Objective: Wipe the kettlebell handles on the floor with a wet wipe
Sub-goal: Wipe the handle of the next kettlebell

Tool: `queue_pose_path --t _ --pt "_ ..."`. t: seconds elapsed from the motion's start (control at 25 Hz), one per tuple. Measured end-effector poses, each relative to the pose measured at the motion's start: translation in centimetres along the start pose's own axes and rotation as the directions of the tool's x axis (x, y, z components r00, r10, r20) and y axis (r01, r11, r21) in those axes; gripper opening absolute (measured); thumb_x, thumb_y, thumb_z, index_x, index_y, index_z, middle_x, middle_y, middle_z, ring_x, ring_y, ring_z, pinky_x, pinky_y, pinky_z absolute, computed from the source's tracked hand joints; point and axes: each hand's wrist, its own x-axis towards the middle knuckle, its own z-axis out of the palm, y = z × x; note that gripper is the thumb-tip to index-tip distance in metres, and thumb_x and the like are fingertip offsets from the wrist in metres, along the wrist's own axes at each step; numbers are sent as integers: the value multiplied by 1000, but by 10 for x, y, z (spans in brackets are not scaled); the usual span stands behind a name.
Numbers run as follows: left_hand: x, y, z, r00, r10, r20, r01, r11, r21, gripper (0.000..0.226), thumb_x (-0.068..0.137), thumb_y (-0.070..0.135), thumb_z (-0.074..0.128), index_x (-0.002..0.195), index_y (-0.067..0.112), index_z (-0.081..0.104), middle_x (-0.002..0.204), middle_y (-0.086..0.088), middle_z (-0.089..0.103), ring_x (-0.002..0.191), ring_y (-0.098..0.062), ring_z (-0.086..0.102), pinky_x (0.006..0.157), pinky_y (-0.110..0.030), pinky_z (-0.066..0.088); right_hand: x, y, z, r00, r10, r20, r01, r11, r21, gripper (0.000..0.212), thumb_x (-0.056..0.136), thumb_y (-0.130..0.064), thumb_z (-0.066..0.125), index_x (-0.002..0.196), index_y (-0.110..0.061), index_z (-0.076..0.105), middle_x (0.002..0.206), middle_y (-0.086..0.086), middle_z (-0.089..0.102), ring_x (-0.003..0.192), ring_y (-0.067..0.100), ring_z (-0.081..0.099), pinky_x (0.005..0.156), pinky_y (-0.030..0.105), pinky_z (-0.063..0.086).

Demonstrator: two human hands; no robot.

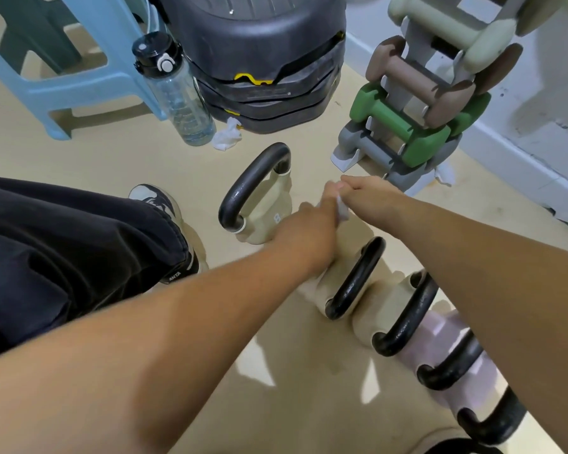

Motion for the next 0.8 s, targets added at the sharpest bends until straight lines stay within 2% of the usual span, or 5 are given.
queue_pose_path --t 0.16,0.32,0.44,0.6,0.8 --pt "20 15 -19 996 12 88 2 989 -150 66 100 27 38 156 35 3 115 -12 55 91 -34 59 70 -41 45 0 -6 -2 998 56 22 -58 996 70 32 98 -26 36 78 -20 60 101 4 65 101 27 57 92 39 45" --pt "-50 -24 31 974 23 -224 -64 982 -177 63 103 32 34 156 40 0 128 -10 45 109 -33 53 72 -37 43 -5 -11 0 998 50 30 -51 998 43 33 102 -34 33 104 -19 62 117 5 56 117 29 49 99 40 37" --pt "-103 -42 59 975 26 -223 -73 976 -207 71 94 34 24 155 44 -12 143 -9 35 120 -29 43 84 -34 46 -9 -13 0 997 69 42 -70 997 38 48 106 -36 31 141 -8 47 146 12 47 137 32 39 109 40 30" --pt "-65 -8 27 971 -26 -238 6 996 -86 80 97 30 41 159 31 -10 131 -13 40 109 -32 48 81 -38 42 -9 -14 1 997 60 52 -60 998 5 49 107 -36 28 145 -9 42 152 13 41 141 32 35 107 40 30" --pt "16 20 -16 998 -35 47 38 997 -74 70 89 29 51 149 15 18 113 -9 51 103 -32 62 68 -36 41 3 -19 3 993 100 58 -101 995 8 36 105 -9 36 132 5 55 135 26 55 124 42 51 103 47 43"
